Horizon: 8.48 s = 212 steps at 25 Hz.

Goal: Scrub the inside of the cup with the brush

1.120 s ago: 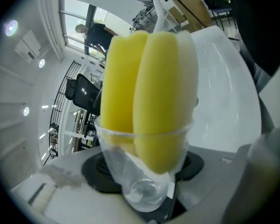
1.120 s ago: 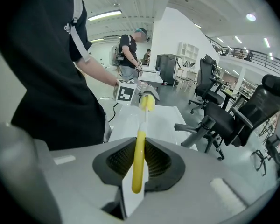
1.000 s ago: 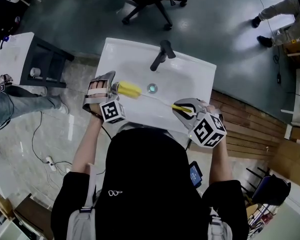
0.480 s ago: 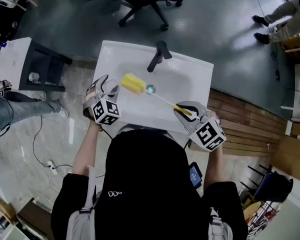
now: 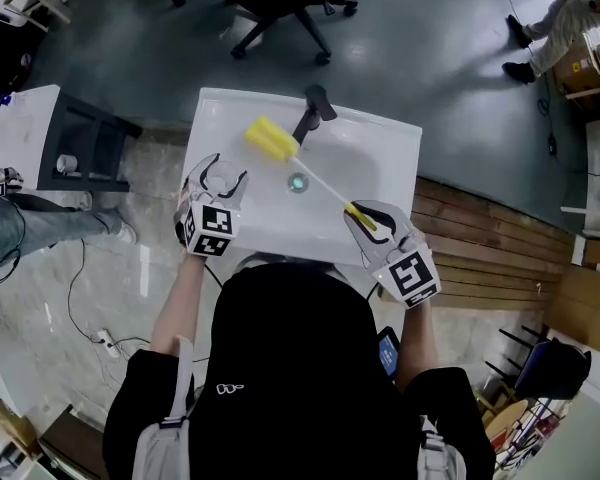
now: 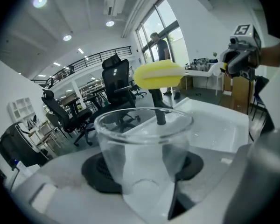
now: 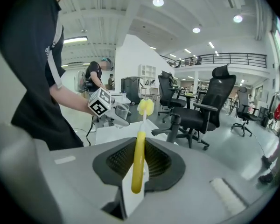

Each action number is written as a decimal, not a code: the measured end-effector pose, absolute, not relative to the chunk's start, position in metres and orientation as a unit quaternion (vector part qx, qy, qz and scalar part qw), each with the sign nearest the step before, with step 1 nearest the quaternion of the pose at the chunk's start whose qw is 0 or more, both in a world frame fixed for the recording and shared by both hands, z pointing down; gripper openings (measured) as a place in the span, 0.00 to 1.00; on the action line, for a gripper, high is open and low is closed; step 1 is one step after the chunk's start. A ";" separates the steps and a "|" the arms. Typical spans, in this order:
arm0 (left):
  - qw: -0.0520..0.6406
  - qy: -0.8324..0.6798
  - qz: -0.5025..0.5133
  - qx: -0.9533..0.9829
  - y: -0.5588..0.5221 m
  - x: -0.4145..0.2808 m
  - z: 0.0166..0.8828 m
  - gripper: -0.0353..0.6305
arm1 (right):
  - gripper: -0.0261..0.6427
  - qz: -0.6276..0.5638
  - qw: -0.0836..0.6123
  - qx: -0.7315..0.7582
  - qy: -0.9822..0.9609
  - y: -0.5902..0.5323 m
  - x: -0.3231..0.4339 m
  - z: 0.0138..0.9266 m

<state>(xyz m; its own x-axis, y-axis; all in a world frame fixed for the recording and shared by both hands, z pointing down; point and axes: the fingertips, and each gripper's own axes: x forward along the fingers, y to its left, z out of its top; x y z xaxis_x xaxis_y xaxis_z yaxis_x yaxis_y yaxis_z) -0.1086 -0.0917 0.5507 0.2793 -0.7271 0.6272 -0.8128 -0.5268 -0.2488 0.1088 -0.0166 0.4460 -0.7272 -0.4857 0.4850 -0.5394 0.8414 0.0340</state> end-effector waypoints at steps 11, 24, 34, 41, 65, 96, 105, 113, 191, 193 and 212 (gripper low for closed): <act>0.076 -0.493 0.291 0.817 -0.107 -0.093 0.523 0.47 | 0.12 0.069 0.192 0.346 -0.916 -0.017 0.114 0.430; 0.077 -0.485 0.279 0.825 -0.124 -0.100 0.523 0.47 | 0.12 0.104 0.152 0.505 -0.843 -0.019 0.175 0.437; 0.108 -0.484 0.253 0.831 -0.116 -0.089 0.528 0.47 | 0.12 0.147 0.173 0.586 -0.778 -0.012 0.225 0.487; 0.122 -0.494 0.253 0.823 -0.107 -0.096 0.529 0.47 | 0.12 0.184 0.195 0.622 -0.736 -0.010 0.255 0.536; 0.139 -0.497 0.265 0.814 -0.091 -0.100 0.537 0.47 | 0.12 0.240 0.291 0.670 -0.640 -0.004 0.284 0.623; 0.156 -0.504 0.241 0.814 -0.095 -0.130 0.552 0.47 | 0.20 0.236 0.315 0.679 -0.620 0.000 0.276 0.618; 0.142 -0.500 0.227 0.824 -0.117 -0.139 0.556 0.47 | 0.06 0.195 0.265 0.694 -0.640 -0.018 0.255 0.576; 0.116 -0.495 0.211 0.835 -0.142 -0.143 0.555 0.47 | 0.04 0.192 0.246 0.676 -0.668 -0.019 0.225 0.563; 0.069 -0.531 0.075 0.841 -0.160 -0.165 0.489 0.59 | 0.04 0.162 0.222 0.548 -0.790 -0.077 0.097 0.551; 0.068 -0.530 0.073 0.842 -0.151 -0.159 0.482 0.58 | 0.04 0.160 0.208 0.548 -0.794 -0.078 0.092 0.546; 0.068 -0.527 0.073 0.844 -0.110 -0.072 0.439 0.27 | 0.04 0.109 0.054 0.569 -0.813 -0.092 0.085 0.453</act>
